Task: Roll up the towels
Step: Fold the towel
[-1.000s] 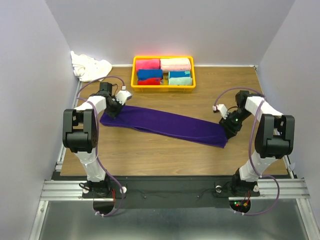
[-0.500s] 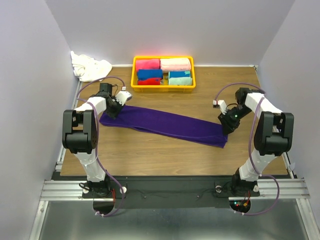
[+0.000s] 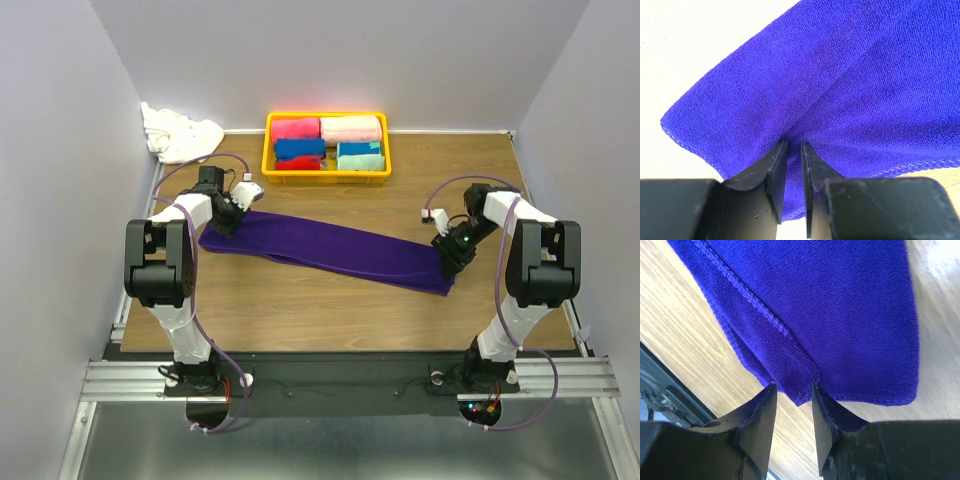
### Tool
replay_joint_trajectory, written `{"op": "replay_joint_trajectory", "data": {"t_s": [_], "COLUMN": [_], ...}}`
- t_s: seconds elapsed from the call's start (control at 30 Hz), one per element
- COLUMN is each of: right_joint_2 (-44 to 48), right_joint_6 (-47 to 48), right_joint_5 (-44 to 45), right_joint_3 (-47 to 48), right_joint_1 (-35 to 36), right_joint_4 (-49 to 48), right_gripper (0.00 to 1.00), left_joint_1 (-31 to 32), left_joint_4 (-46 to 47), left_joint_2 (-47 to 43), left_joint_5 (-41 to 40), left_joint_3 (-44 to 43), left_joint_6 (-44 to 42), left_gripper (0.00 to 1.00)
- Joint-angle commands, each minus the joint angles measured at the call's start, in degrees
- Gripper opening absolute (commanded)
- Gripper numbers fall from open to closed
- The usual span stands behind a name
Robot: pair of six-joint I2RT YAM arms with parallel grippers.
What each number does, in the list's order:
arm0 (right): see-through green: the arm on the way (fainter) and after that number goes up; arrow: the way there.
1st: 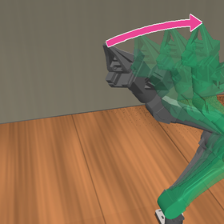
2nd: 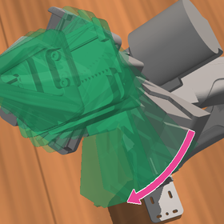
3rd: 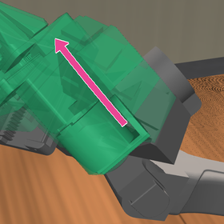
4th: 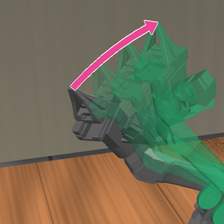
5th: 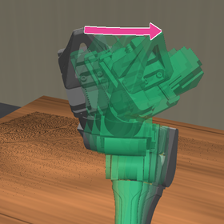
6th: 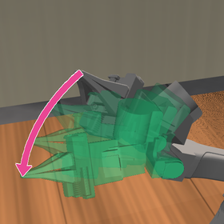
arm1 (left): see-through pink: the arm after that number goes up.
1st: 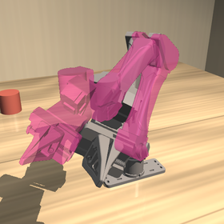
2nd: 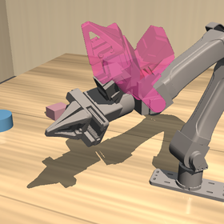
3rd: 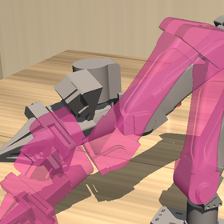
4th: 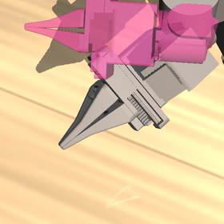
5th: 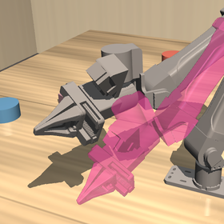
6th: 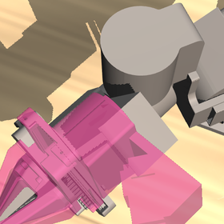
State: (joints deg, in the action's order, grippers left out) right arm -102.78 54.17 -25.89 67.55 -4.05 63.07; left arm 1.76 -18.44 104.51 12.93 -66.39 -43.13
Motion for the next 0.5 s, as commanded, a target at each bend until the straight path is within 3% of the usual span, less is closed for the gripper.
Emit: {"op": "replay_joint_trajectory", "data": {"t_s": [0.0,0.07,0.27,0.37,0.47], "right_joint_2": [0.83,1.18,0.57,0.65,1.00], "right_joint_6": [-1.08,-2.05,-3.46,-3.11,-1.79], "right_joint_5": [0.58,1.01,1.98,1.81,0.58], "right_joint_3": [0.48,0.92,1.09,0.66,0.22], "right_joint_1": [0.36,0.36,0.36,0.36,0.36], "right_joint_4": [-2.25,-3.12,-5.06,-5.15,-3.92], "right_gripper": [0.44,0.49,0.50,0.46,0.31], "left_joint_1": [-0.09,-0.18,-0.18,-0.18,-0.18], "left_joint_4": [-1.08,-1.07,-0.81,-0.64,-0.64], "left_joint_2": [-1.24,-1.15,-1.32,-1.41,-1.33], "left_joint_5": [0.69,0.87,0.78,0.70,0.61], "left_joint_3": [1.17,1.26,1.53,1.79,1.88], "left_joint_6": [0.07,0.16,0.16,0.07,-0.02], "left_gripper": [0.29,0.29,0.29,0.29,0.29]}}
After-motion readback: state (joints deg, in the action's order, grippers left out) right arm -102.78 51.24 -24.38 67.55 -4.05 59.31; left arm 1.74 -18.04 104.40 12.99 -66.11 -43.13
